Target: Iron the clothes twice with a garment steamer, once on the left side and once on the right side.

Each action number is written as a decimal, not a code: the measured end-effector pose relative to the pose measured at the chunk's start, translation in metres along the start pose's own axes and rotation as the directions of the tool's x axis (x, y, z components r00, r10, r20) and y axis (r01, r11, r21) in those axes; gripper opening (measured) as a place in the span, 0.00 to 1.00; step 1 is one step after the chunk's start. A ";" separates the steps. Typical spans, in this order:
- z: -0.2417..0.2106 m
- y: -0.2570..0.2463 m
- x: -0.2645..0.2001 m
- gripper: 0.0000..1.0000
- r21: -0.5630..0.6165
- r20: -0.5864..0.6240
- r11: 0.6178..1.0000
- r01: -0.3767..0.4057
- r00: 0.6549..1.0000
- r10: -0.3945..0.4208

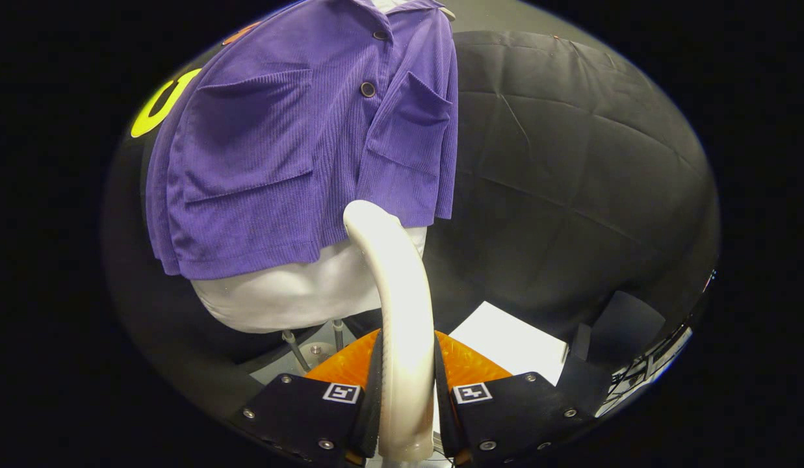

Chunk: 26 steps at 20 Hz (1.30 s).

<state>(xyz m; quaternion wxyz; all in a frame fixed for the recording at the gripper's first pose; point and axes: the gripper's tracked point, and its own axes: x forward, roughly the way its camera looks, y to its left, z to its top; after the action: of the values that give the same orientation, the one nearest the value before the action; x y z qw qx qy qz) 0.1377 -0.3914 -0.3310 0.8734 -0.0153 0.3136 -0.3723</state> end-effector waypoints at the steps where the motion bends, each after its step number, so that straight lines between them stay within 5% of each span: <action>1: 0.001 -0.001 -0.009 0.38 -0.006 0.012 1.000 -0.014 1.000 0.014; 13: 0.052 -0.039 -0.163 0.37 -0.067 0.218 0.992 -0.109 0.968 0.121; 26: 0.086 -0.058 -0.339 0.37 -0.108 0.395 0.970 -0.218 0.886 0.244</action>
<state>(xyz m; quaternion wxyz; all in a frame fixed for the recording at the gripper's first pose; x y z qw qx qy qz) -0.0295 -0.2279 -0.0649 0.9565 -0.0812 0.1364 -0.2447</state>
